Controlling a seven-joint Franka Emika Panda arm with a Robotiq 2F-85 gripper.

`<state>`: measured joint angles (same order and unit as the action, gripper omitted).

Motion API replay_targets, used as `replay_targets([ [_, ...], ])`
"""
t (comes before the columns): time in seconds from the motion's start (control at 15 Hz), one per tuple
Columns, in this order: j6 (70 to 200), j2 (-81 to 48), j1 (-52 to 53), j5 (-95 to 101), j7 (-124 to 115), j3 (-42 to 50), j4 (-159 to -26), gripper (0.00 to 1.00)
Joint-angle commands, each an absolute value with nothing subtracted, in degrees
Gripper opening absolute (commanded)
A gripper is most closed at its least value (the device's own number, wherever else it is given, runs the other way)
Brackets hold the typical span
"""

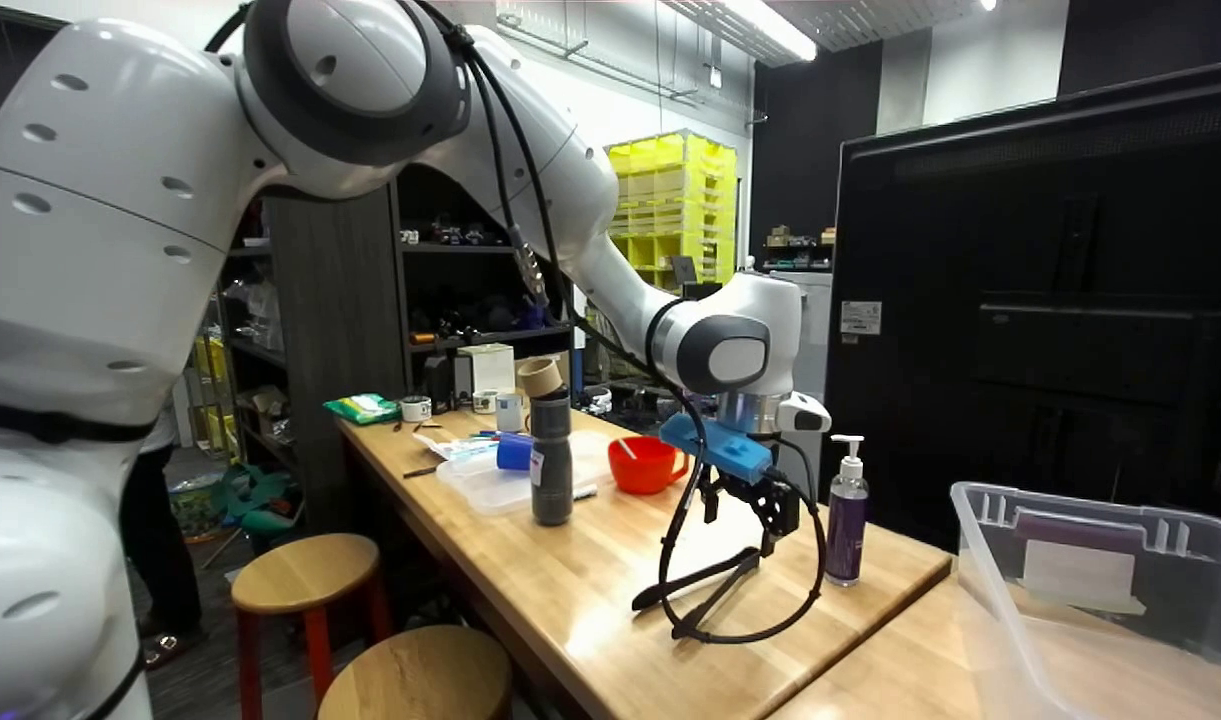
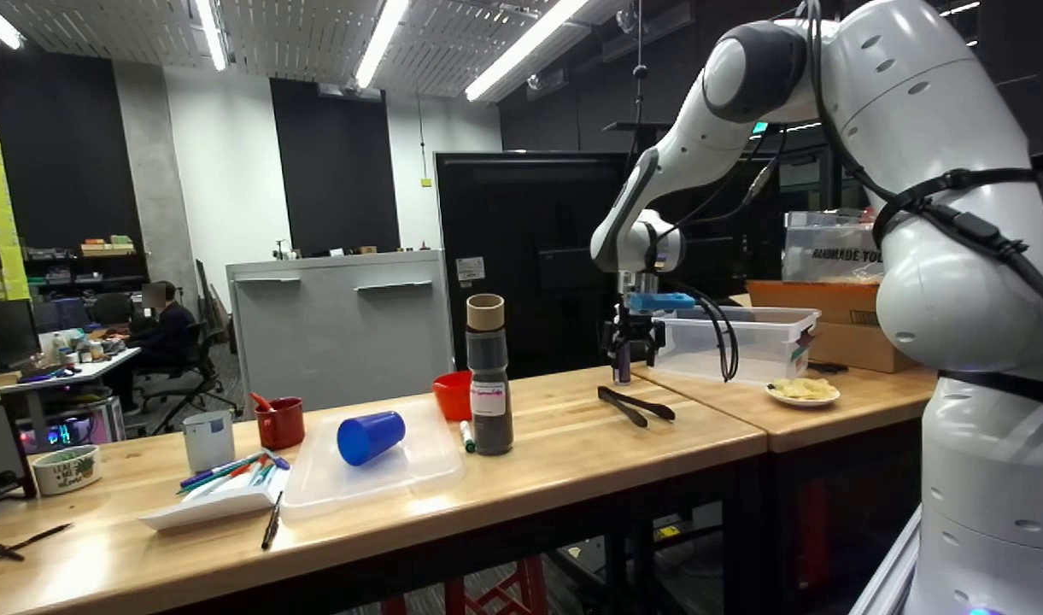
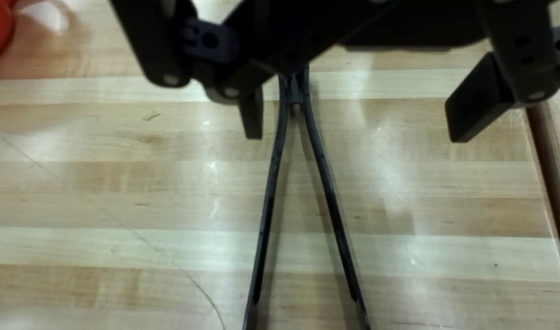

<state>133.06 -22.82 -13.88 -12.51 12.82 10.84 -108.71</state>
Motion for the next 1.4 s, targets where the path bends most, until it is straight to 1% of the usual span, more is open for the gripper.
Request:
replay_targets([
  [0.0, 133.93, -24.51, -15.03, -11.84, 11.92, 9.47, -107.98, 1.00],
  [0.67, 136.33, -22.88, -15.12, -12.60, 14.62, 5.95, -110.35, 1.00],
  [1.33, 137.61, -21.58, -16.82, -12.51, 15.54, 6.39, -114.13, 1.00],
])
